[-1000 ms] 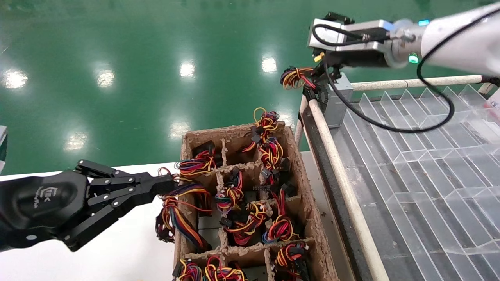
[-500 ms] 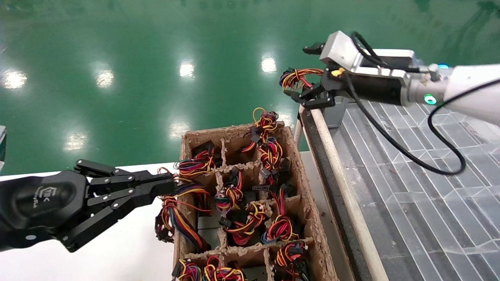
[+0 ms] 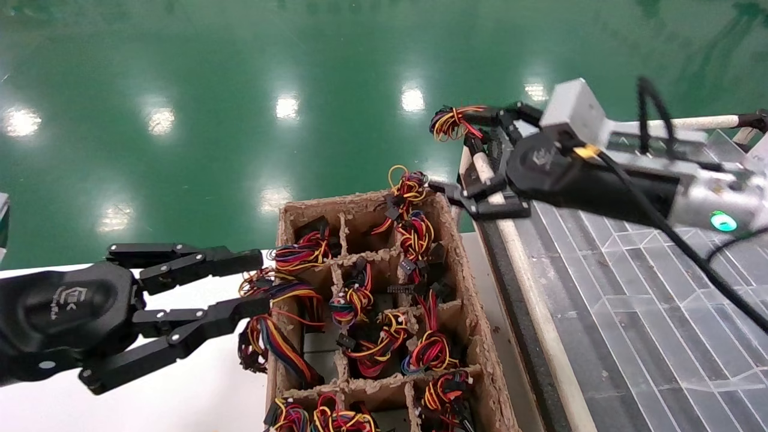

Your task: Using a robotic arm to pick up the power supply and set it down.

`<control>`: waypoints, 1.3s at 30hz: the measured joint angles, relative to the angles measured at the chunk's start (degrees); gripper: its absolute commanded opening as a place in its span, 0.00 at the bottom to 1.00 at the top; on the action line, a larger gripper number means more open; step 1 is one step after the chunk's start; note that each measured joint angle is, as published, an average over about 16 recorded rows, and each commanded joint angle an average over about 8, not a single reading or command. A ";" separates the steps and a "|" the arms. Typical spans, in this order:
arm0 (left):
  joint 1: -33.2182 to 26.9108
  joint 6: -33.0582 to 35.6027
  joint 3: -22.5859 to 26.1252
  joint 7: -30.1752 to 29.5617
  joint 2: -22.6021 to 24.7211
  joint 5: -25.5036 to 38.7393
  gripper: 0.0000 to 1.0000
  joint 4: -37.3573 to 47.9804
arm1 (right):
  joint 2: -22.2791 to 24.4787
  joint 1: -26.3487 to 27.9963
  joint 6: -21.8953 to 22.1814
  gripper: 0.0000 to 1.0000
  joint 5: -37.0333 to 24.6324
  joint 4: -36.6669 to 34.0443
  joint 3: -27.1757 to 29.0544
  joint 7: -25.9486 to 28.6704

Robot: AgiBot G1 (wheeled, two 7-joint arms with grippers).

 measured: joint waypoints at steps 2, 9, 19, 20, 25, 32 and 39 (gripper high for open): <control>0.00 0.00 0.00 0.00 0.00 0.00 1.00 0.00 | 1.29 -1.93 -1.19 1.00 1.92 2.29 0.62 1.62; 0.00 0.00 0.00 0.00 0.00 0.00 1.00 0.00 | 5.85 -8.76 -5.40 1.00 8.72 10.41 2.81 7.38; 0.00 0.00 0.00 0.00 0.00 0.00 1.00 0.00 | 12.30 -18.43 -11.36 1.00 18.35 21.90 5.90 15.53; 0.00 0.00 0.00 0.00 0.00 0.00 1.00 0.00 | 12.91 -19.34 -11.92 1.00 19.26 22.99 6.19 16.27; 0.01 -0.01 0.00 0.00 0.00 0.00 1.00 0.01 | 15.28 -22.92 -14.13 1.00 22.85 27.24 7.33 19.08; 0.01 -0.02 0.00 0.00 -0.01 0.00 1.00 0.01 | 16.65 -24.98 -15.38 1.00 24.94 29.67 8.02 20.62; 0.02 -0.02 0.00 0.00 -0.01 0.00 1.00 0.02 | 16.47 -24.69 -15.20 1.00 24.66 29.30 7.96 20.41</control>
